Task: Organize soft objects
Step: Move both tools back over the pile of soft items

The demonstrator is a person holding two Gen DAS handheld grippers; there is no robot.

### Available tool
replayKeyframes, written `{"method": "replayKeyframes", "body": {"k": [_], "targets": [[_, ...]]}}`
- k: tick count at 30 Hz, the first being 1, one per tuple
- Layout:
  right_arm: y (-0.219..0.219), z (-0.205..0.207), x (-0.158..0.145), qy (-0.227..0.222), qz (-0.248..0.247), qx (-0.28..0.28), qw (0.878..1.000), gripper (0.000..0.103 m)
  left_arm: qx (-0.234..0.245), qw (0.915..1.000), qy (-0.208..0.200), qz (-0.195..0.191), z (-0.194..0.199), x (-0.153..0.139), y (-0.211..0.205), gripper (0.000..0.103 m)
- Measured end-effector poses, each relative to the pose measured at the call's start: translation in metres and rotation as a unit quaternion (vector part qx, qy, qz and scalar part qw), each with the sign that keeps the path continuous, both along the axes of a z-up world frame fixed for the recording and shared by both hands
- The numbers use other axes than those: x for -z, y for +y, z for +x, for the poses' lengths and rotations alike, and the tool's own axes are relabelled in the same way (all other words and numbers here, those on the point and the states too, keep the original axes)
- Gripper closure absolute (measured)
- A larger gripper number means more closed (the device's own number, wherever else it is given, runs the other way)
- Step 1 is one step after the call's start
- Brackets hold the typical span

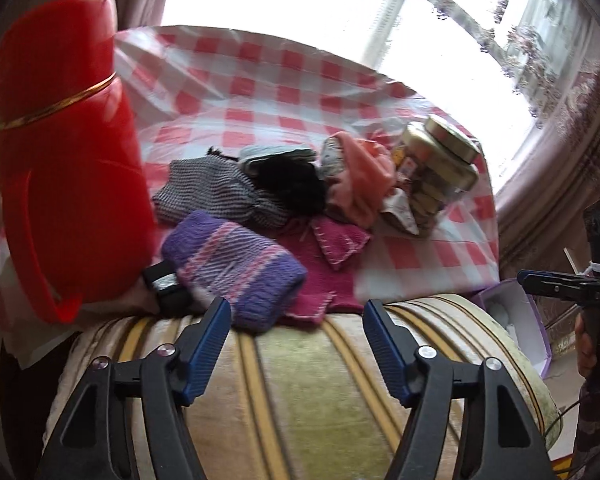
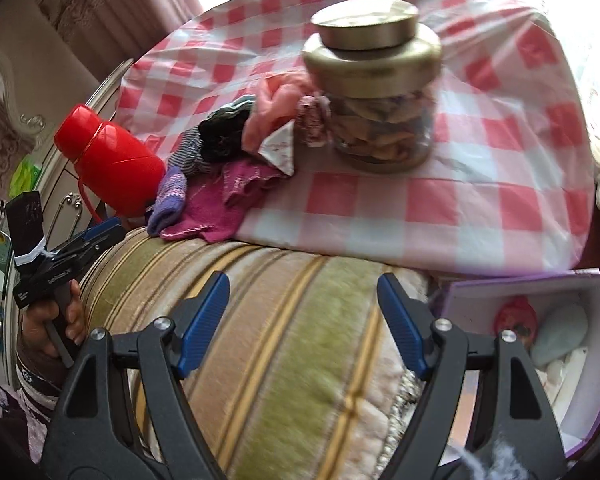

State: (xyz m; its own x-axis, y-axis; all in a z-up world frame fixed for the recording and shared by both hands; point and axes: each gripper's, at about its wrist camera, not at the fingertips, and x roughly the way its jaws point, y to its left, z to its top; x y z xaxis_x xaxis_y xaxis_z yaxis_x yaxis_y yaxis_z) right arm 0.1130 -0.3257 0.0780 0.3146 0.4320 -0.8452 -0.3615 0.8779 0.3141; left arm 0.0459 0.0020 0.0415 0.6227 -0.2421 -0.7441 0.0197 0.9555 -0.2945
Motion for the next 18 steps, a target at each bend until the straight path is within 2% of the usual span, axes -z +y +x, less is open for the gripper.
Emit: {"method": "replayKeyframes", "body": {"k": [13,18], "targets": [[0.089,0.041,0.010,0.000,-0.017,-0.065,0.998,0.024,-0.005,0.9992,0.039,-0.009,0.023,0.023,0.018,0.037],[0.119,0.054,0.016,0.003,-0.025,-0.090,0.996,0.024,0.004,0.9989,0.045,0.007,0.034,0.027,0.014,0.038]]}}
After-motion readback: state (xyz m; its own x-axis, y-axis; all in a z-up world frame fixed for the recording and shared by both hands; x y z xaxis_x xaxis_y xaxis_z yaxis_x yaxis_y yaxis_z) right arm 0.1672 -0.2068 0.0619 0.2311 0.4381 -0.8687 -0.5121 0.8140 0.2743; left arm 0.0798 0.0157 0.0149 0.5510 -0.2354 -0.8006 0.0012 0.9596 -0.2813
